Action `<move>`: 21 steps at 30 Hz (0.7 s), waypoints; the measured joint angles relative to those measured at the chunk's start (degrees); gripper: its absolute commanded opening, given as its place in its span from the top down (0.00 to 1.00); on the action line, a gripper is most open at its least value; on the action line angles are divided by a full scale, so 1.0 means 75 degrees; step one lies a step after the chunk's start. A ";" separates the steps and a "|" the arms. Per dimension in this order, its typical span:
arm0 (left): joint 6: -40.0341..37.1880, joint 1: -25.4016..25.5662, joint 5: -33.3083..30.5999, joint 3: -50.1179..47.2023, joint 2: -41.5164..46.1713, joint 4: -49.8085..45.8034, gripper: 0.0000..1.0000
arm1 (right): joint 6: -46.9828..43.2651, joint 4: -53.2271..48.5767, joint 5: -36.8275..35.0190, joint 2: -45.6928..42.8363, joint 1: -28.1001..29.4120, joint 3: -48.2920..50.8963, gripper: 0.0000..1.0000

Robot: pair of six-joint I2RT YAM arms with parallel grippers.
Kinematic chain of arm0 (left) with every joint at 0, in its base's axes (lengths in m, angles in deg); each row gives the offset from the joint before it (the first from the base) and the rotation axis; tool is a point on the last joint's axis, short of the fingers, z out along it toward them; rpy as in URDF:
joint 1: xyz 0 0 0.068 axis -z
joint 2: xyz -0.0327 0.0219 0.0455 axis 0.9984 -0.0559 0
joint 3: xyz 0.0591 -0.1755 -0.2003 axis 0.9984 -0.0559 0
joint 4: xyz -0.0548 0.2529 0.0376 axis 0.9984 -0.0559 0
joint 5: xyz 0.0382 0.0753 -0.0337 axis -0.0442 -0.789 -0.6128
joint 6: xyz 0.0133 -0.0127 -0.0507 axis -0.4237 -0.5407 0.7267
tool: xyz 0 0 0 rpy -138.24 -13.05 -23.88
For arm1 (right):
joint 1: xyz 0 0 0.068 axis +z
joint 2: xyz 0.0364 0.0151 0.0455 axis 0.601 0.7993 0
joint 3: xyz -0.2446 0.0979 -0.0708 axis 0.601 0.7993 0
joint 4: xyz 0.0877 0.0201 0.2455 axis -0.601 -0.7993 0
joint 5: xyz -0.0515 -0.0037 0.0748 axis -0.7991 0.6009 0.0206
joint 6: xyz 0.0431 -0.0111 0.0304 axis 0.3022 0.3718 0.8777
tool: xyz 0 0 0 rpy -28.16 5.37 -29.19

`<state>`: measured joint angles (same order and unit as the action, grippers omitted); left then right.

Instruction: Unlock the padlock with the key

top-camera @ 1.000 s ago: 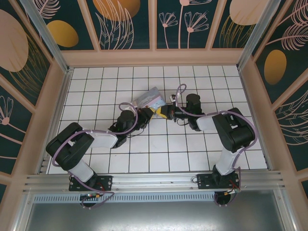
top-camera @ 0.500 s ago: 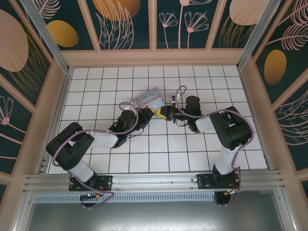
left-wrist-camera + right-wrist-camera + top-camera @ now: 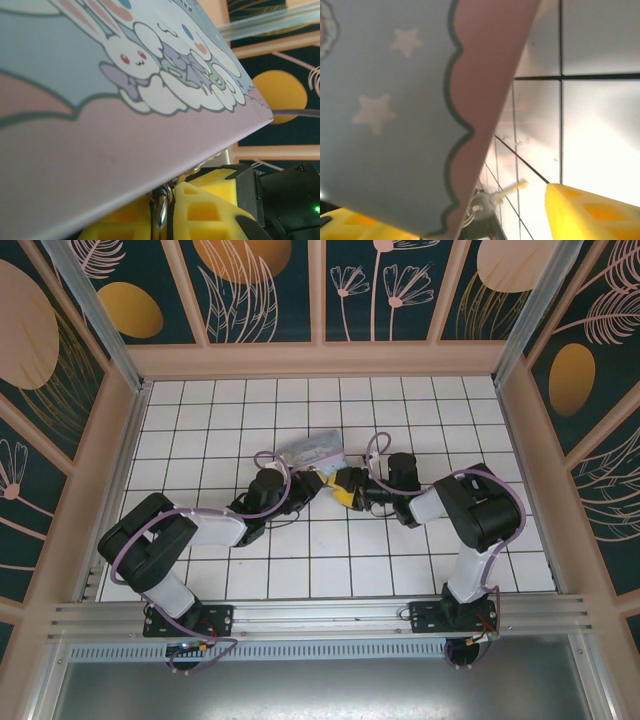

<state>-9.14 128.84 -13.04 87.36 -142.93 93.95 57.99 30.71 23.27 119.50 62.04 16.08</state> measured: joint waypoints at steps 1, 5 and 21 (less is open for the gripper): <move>-0.0070 0.0023 0.0061 0.0003 -0.0020 -0.0108 1.00 | -0.0076 -0.0023 0.0017 -0.0085 -0.0006 0.0143 0.32; -0.0291 0.0108 0.0256 0.0052 -0.0204 -0.0449 1.00 | -0.0487 -0.0178 0.0064 -0.0740 -0.0050 0.0568 0.31; -0.0705 0.0111 0.0481 0.0399 -0.0434 -0.1116 1.00 | -0.4747 -0.5625 -0.3506 -0.3241 0.0988 -0.0082 0.36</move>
<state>-14.43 129.67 -9.44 90.35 -146.19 85.58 22.38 -11.48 -3.02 95.20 69.45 15.47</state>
